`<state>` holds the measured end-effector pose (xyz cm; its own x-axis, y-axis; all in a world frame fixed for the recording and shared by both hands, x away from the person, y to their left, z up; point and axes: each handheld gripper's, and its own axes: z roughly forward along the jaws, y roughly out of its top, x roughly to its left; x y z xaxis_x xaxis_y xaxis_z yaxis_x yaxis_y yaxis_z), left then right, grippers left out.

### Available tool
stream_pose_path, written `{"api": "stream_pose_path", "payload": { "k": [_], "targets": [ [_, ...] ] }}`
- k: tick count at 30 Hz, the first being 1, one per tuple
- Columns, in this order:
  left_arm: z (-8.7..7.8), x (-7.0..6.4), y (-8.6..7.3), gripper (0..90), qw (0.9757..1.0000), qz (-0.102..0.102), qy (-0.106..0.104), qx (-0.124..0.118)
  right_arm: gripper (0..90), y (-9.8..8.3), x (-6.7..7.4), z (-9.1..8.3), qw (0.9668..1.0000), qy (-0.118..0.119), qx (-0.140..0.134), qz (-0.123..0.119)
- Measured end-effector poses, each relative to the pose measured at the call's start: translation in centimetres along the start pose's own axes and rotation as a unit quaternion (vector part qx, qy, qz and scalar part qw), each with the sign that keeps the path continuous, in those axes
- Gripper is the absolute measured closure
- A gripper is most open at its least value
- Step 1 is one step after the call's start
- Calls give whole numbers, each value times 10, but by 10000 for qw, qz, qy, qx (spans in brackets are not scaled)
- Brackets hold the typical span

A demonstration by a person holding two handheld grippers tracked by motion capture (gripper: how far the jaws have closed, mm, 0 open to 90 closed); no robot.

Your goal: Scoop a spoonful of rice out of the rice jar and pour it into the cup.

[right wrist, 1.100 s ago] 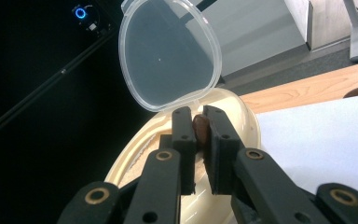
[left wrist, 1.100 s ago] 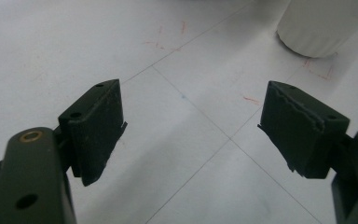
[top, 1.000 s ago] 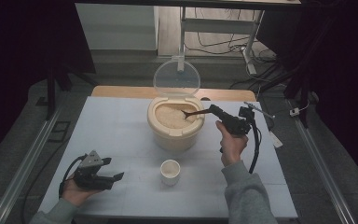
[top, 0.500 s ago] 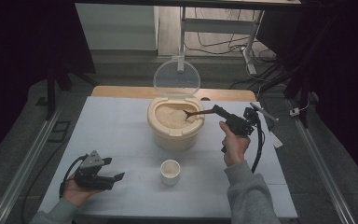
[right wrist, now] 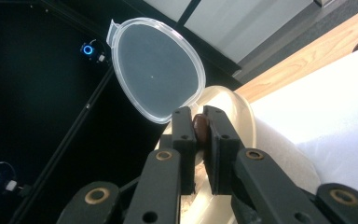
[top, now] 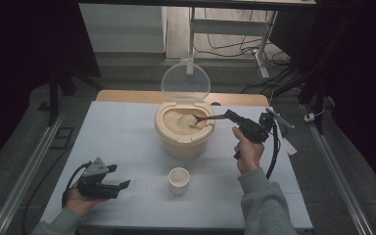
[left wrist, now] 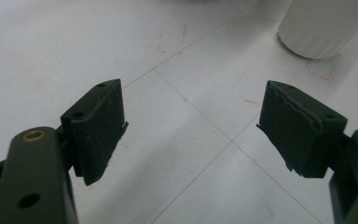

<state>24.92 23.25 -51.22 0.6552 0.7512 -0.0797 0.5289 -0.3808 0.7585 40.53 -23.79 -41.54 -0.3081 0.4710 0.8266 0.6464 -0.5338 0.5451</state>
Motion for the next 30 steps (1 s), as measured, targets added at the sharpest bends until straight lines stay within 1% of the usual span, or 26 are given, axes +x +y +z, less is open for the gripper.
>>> {"api": "stream_pose_path", "payload": {
  "k": [1,2,10,13,16,20,29,30],
  "targets": [
    [0,0,0,221,10000,11,0,7,835,0,0,-1,10000,9,28,21],
    [0,0,0,221,10000,13,-4,11,835,1,-1,-1,10000,10,-8,23],
    [-1,2,0,221,10000,-11,15,1,834,3,-2,-6,9999,74,-4,74],
    [-1,2,0,220,10000,-9,16,7,834,4,-1,-9,9999,104,-29,131],
    [-2,3,0,221,10000,-42,26,-16,835,4,-1,-11,9998,126,-30,135],
    [-2,3,-1,221,10000,-37,26,-7,834,5,2,-13,9997,185,-11,158],
    [-2,4,-1,220,10000,-41,13,11,834,4,3,-16,9997,213,31,151],
    [-2,4,-1,220,10000,-40,12,12,834,4,3,-16,9996,214,67,146]
  ]
}}
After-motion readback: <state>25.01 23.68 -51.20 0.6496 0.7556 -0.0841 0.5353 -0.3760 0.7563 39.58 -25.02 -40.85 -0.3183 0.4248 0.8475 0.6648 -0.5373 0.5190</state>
